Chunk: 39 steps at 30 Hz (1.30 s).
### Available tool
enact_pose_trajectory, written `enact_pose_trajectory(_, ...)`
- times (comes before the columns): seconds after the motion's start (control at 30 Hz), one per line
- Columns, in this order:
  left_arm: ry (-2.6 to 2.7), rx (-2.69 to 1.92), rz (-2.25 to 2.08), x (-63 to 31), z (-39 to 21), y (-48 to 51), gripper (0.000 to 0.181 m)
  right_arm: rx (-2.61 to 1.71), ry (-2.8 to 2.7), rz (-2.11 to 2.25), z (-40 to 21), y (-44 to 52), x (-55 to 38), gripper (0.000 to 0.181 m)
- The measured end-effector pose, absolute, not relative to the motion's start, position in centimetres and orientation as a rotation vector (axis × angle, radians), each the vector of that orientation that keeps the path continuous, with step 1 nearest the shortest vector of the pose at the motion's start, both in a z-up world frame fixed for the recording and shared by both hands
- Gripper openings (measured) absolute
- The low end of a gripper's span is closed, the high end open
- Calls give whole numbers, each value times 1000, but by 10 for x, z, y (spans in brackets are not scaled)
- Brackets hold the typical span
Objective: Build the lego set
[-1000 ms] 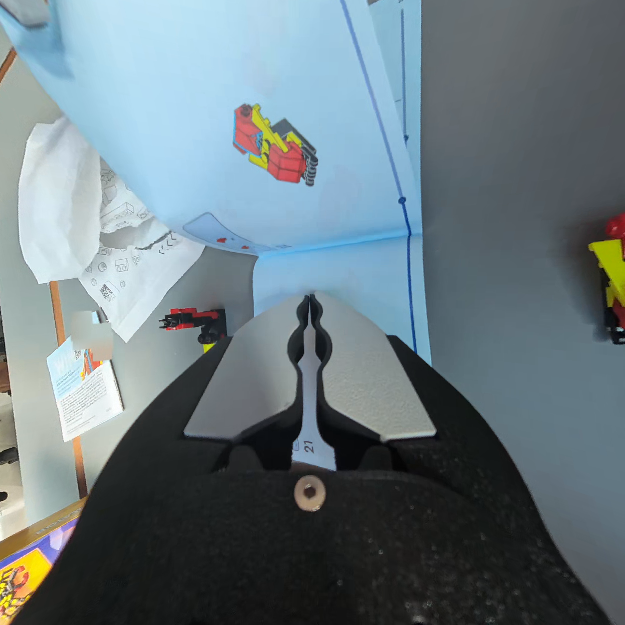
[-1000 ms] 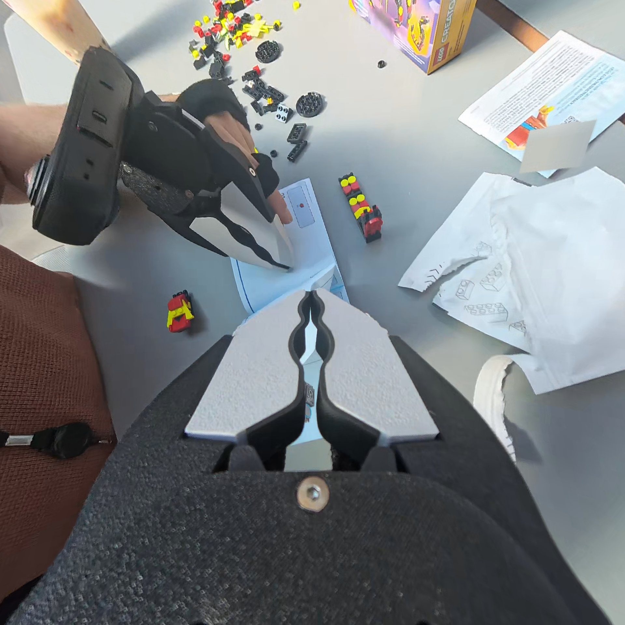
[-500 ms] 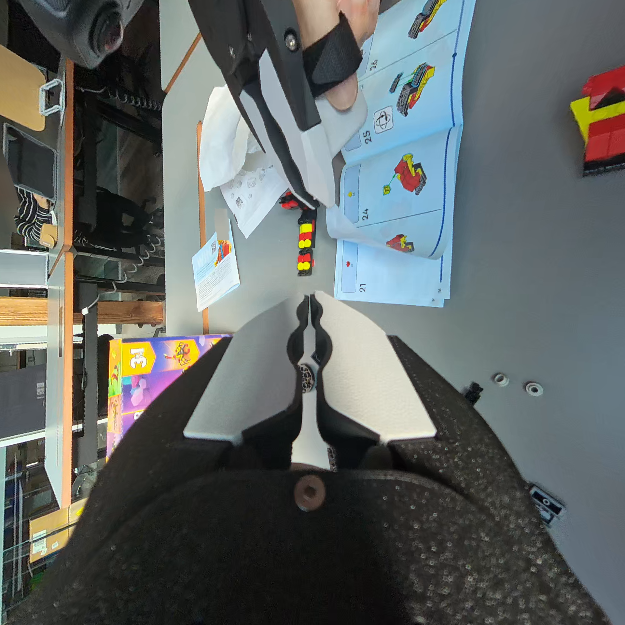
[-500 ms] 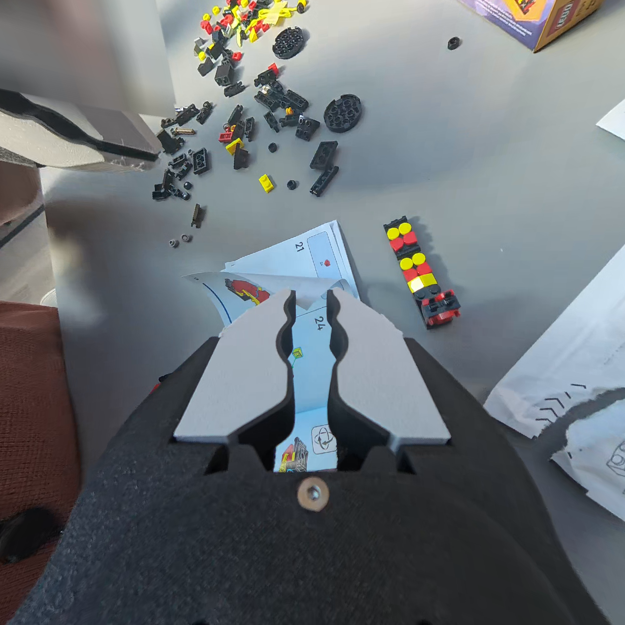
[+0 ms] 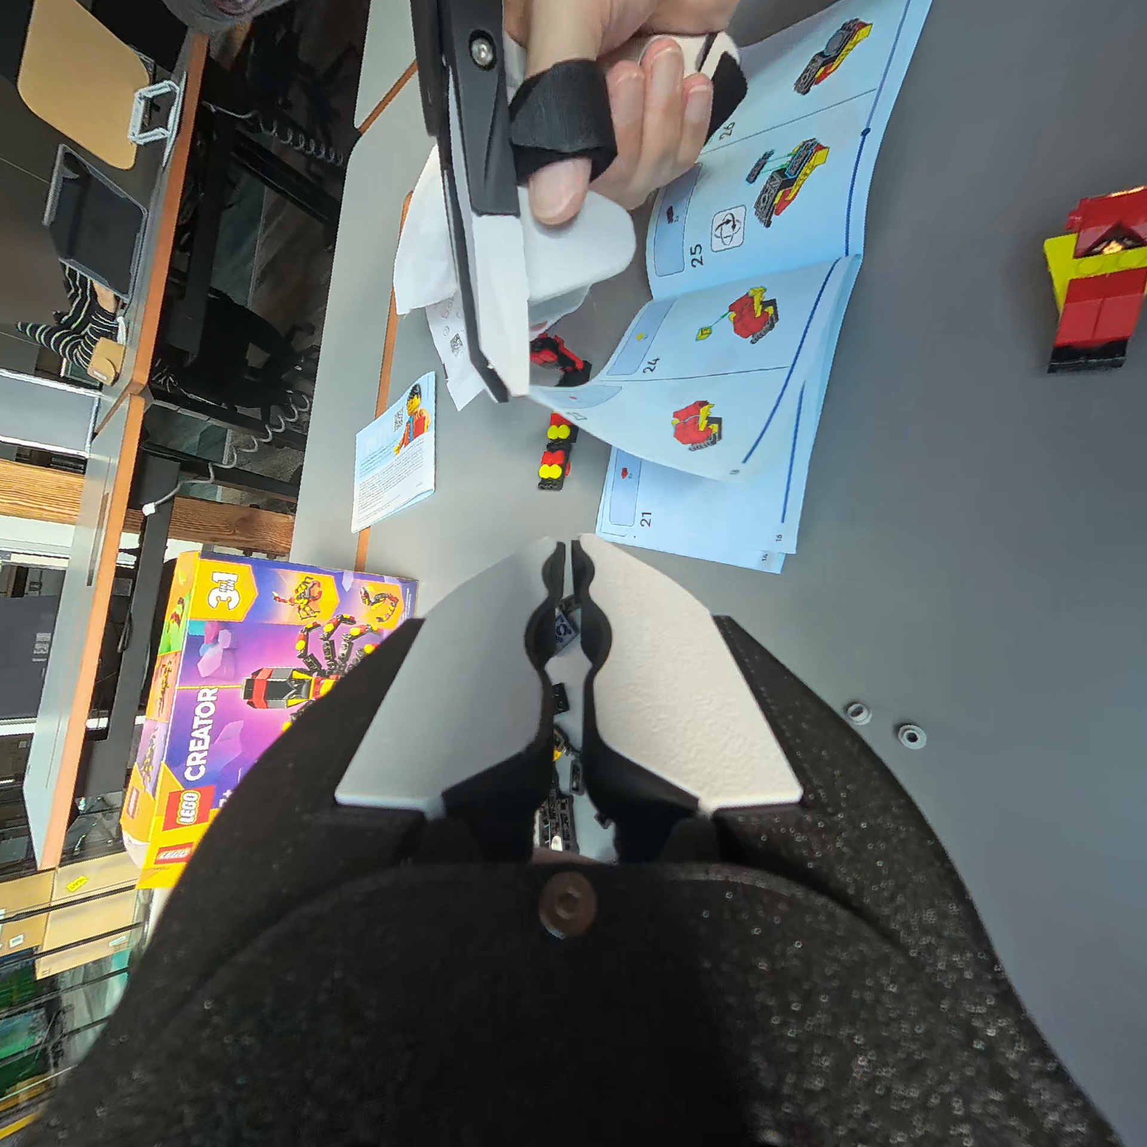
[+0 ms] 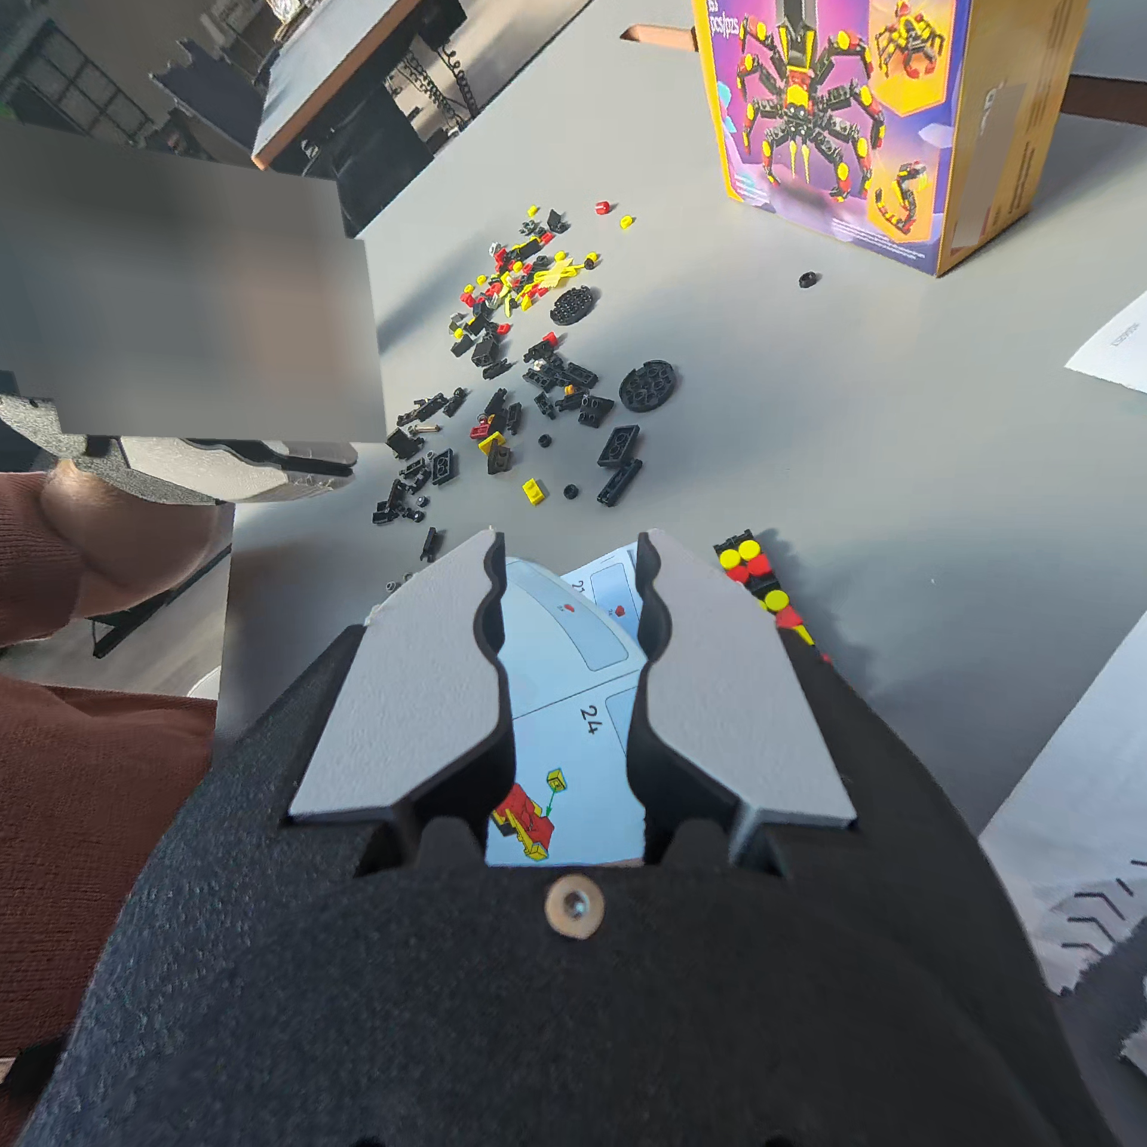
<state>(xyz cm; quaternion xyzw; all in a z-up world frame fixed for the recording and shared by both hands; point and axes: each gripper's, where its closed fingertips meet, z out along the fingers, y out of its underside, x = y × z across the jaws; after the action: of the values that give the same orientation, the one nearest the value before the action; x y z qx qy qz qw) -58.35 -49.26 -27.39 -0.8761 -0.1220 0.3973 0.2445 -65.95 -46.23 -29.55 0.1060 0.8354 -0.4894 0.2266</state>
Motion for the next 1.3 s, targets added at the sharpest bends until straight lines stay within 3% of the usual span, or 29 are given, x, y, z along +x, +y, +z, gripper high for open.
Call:
enact_pose_trajectory(0.03,-333,-2382,1060,-582,-276,-490,2,299,2266,-1364,-290,-465,-661,43)
enact_pose_trajectory(0.27,-432,-2294,1137,-595,-266,-489,5,234,2160,-1495,-254,-478,-669,45)
enact_pose_trajectory(0.43,-536,-1819,1245,-590,-237,-462,7,106,2457,-1866,-240,-394,-673,39)
enact_pose_trajectory(0.6,-484,-1691,1498,-603,-241,-450,10,297,2753,-2197,-268,-293,-679,39)
enact_pose_trajectory(0.77,-471,-1616,1695,-616,-248,-447,12,342,3019,-2349,-276,-251,-687,34)
enact_pose_trajectory(1.13,-476,-1649,1758,-622,-262,-443,10,52,3431,-2142,-299,-265,-689,31)
enact_pose_trajectory(1.3,-571,-1657,1710,-628,-269,-454,10,153,3448,-2097,-301,-259,-697,30)
